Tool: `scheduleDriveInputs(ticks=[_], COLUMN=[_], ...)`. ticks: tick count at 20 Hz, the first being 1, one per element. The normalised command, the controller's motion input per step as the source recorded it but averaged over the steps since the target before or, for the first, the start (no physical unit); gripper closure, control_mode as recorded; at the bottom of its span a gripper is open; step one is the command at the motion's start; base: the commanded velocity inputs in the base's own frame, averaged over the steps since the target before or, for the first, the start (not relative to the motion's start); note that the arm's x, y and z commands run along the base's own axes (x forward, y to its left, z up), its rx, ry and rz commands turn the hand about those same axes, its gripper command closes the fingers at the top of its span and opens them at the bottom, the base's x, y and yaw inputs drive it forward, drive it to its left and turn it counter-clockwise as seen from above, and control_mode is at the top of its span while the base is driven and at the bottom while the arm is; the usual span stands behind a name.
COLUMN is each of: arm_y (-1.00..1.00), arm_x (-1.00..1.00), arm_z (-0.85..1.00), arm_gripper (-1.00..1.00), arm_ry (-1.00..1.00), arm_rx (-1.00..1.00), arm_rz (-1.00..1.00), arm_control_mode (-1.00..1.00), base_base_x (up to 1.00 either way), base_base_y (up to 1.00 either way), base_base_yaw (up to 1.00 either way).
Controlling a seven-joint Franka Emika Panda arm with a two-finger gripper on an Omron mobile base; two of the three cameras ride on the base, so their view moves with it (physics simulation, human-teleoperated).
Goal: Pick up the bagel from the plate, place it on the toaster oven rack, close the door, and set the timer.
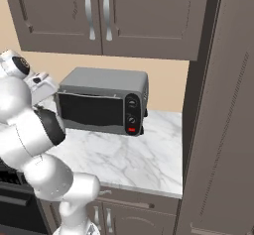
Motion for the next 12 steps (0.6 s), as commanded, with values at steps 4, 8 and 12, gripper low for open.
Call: scheduleDriveInputs(ticks=[4,8,12], arm_y=[-0.56,-0.52,-0.52], arm_x=[-0.36,-0.06,0.01], arm_z=[-0.21,-0.01,0.0], arm_gripper=[-1.0,-1.0,-1.0], arm_ry=[-0.36,-0.08,0.0], arm_rx=[0.24,0.16,0.07], arm_rz=[-0.23,-0.13,-0.02], arm_control_mode=[-1.0,-1.0,-1.0], base_base_x=[0.0,0.0,0.0], base_base_y=[0.0,0.0,0.0], base_base_yaw=[0.0,0.0,0.0])
